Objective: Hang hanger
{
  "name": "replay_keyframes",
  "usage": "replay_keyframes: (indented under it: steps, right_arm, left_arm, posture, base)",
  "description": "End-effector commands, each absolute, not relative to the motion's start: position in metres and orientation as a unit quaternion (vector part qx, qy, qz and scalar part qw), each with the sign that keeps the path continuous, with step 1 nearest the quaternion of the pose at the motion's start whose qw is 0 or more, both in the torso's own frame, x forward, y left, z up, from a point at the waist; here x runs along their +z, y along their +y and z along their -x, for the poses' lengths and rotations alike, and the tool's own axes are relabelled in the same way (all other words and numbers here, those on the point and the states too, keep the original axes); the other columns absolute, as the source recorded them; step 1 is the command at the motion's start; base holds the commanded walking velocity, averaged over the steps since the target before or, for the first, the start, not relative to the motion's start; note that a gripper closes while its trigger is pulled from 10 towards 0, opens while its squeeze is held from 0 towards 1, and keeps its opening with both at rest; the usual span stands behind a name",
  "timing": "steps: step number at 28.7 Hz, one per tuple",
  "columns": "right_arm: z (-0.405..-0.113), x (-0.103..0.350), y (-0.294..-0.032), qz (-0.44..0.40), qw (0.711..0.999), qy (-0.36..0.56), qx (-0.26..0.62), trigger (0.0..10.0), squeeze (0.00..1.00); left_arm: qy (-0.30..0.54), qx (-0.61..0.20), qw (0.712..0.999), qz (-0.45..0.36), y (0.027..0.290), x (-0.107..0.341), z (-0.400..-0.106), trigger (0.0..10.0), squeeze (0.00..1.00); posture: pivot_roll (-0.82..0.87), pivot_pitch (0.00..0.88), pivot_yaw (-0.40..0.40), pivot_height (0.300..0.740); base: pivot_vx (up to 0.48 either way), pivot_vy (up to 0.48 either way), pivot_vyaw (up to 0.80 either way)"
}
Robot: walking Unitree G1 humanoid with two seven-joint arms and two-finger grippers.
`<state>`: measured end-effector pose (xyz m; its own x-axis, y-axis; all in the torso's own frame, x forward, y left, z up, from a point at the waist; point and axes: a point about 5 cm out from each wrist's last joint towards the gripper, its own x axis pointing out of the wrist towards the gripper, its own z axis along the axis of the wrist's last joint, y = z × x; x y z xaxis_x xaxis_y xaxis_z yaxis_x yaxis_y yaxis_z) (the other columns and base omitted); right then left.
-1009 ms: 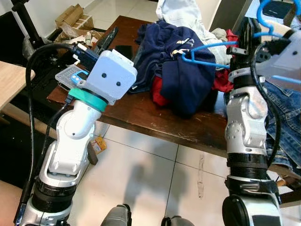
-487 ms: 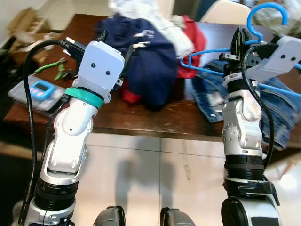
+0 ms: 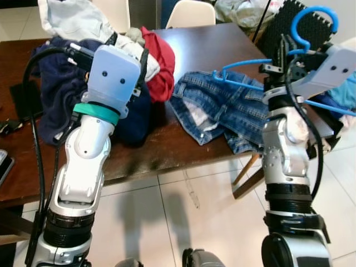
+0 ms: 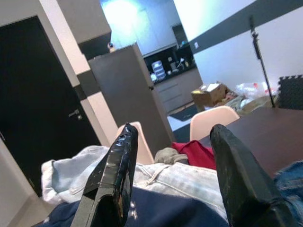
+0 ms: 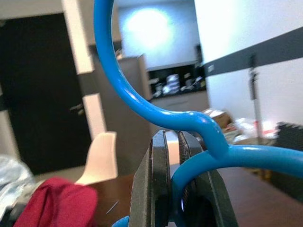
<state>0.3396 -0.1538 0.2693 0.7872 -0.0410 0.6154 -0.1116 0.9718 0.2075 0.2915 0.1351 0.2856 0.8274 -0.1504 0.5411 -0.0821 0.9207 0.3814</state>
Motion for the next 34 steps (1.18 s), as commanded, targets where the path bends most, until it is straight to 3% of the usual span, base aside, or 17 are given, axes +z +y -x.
replay_keyframes:
  steps: [1,15,27,34]
  right_arm:
    - [-0.341,0.269,-0.153,-0.116,0.939,-0.322,0.021,10.0,0.00]
    - [-0.342,0.269,-0.151,-0.119,0.939,-0.322,0.024,10.0,0.00]
    - [-0.342,0.269,-0.154,-0.117,0.939,-0.324,0.019,10.0,0.00]
    - [-0.344,0.266,-0.154,-0.115,0.941,-0.317,0.024,10.0,0.00]
  left_arm:
    - [-0.289,-0.016,0.936,-0.199,0.134,0.286,-0.293,10.0,0.00]
    - [-0.300,0.007,0.924,-0.236,0.134,0.288,-0.293,10.0,0.00]
    - [-0.300,-0.066,0.894,-0.325,0.117,0.281,-0.267,10.0,0.00]
    - [-0.272,-0.065,0.885,-0.372,0.127,0.272,-0.244,10.0,0.00]
  posture:
    - [0.16,0.064,0.013,0.740]
    - [0.16,0.060,0.016,0.740]
    - [0.18,0.063,0.020,0.740]
    - [0.21,0.077,0.003,0.740]
  base:
    - [0.469,0.000,0.00]
    - [0.368,0.000,0.00]
    - [0.000,0.000,0.00]
    - [0.000,0.000,0.00]
